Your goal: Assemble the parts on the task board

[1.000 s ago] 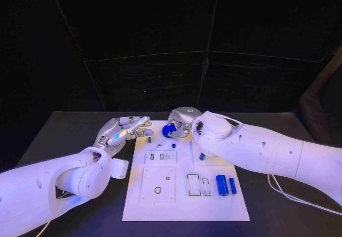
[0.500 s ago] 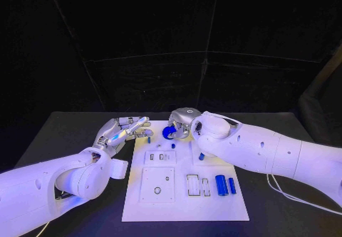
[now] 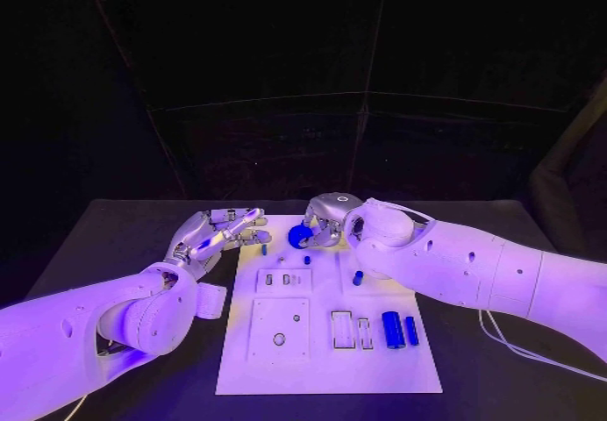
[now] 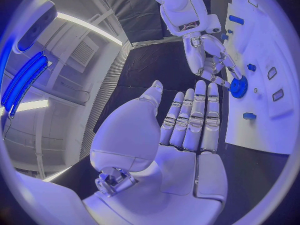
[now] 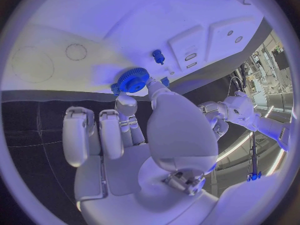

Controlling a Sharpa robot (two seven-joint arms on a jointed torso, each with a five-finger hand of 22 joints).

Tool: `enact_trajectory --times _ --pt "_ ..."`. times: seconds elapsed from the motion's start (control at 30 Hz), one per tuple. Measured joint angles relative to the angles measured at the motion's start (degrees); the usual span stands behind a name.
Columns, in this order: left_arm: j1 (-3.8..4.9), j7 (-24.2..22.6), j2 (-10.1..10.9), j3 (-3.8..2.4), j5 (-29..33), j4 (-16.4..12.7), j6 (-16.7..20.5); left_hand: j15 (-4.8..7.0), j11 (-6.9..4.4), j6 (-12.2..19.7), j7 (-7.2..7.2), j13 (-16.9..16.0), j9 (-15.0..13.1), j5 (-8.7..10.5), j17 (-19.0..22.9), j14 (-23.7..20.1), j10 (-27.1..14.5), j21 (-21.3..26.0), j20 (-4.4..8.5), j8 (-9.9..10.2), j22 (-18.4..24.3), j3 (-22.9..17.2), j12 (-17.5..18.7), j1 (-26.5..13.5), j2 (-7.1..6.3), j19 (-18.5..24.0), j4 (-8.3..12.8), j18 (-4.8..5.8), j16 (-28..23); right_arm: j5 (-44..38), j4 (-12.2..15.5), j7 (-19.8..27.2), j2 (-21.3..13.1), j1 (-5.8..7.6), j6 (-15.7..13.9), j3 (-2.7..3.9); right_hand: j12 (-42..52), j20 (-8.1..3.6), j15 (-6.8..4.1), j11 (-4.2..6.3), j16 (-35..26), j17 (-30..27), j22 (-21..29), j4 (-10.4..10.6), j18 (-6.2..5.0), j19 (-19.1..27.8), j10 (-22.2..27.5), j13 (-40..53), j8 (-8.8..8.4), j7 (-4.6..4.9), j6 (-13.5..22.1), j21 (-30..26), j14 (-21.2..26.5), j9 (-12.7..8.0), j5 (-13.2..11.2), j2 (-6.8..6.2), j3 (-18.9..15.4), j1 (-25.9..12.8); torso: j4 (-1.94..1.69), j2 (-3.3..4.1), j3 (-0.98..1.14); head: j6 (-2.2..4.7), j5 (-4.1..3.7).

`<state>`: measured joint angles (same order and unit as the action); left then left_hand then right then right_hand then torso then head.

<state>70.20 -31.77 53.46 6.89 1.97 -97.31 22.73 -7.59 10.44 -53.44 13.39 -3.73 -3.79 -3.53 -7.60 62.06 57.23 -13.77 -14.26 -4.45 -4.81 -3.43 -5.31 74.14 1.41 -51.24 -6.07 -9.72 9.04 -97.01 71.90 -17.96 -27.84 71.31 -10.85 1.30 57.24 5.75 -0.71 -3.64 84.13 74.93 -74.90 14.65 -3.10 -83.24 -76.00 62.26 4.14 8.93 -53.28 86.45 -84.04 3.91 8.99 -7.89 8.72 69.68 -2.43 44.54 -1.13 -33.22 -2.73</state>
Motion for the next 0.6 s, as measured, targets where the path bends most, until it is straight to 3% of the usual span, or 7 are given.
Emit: enact_trajectory --times 0.13,0.23,0.5,0.6 --pt "0.04 0.0 0.0 0.0 0.0 0.0 0.0 0.0 0.0 0.0 0.0 0.0 0.0 0.0 0.0 0.0 0.0 0.0 0.0 0.0 0.0 0.0 0.0 0.0 0.0 0.0 0.0 0.0 0.0 1.6 -0.5 0.3 -0.2 0.0 0.5 0.0 1.3 0.22 0.33 -0.36 0.0 0.0 0.0 1.6 0.0 -0.2 -0.4 1.1 -0.38 0.38 1.4 0.0 0.1 0.0 2.9 0.77 -4.2 -2.7 0.03 0.0 -0.02 0.12 0.02" --pt "0.05 0.1 0.0 0.0 0.0 0.0 0.0 0.0 0.0 0.0 0.0 0.0 0.0 0.0 0.0 0.0 0.0 0.0 0.0 0.0 0.0 0.0 0.0 0.0 0.0 0.0 0.0 0.0 0.0 2.7 -0.6 0.5 -0.2 0.03 1.1 0.01 2.4 0.31 0.41 -0.68 0.4 0.0 0.0 1.8 0.0 -0.3 -0.7 2.1 -0.37 0.68 2.8 0.0 0.0 -0.1 3.5 1.86 -6.7 -3.8 -0.04 -0.01 -0.03 0.13 -0.09" --pt "0.07 0.1 0.0 0.0 0.0 0.0 0.0 0.0 0.0 0.0 0.0 0.0 0.0 0.0 0.0 0.0 0.0 0.0 0.0 0.0 0.0 0.0 0.0 0.0 0.0 0.0 0.0 0.0 0.0 5.2 -0.7 1.2 -0.1 0.02 3.0 0.01 3.5 0.5 0.41 -0.67 0.4 0.0 0.0 1.7 0.0 -0.5 -0.7 3.2 -0.37 0.64 3.5 0.0 0.0 -0.1 3.5 2.2 -8.3 -4.1 -0.09 0.01 -0.03 -0.15 -0.15" --pt "0.07 0.1 0.0 0.0 0.0 0.0 0.0 0.0 0.0 0.0 0.0 0.0 0.0 0.0 0.0 0.0 0.0 0.0 0.0 0.0 0.0 0.0 0.0 0.0 0.0 0.0 0.0 0.0 0.0 5.8 -0.6 1.3 -0.2 0.02 3.2 0.01 3.7 0.5 0.41 -0.67 0.6 0.0 0.0 1.7 0.0 -0.5 -0.7 3.4 -0.38 0.64 3.5 0.0 0.0 -0.2 3.5 2.88 -8.6 -3.9 -0.07 0.01 -0.05 -0.2 -0.14"
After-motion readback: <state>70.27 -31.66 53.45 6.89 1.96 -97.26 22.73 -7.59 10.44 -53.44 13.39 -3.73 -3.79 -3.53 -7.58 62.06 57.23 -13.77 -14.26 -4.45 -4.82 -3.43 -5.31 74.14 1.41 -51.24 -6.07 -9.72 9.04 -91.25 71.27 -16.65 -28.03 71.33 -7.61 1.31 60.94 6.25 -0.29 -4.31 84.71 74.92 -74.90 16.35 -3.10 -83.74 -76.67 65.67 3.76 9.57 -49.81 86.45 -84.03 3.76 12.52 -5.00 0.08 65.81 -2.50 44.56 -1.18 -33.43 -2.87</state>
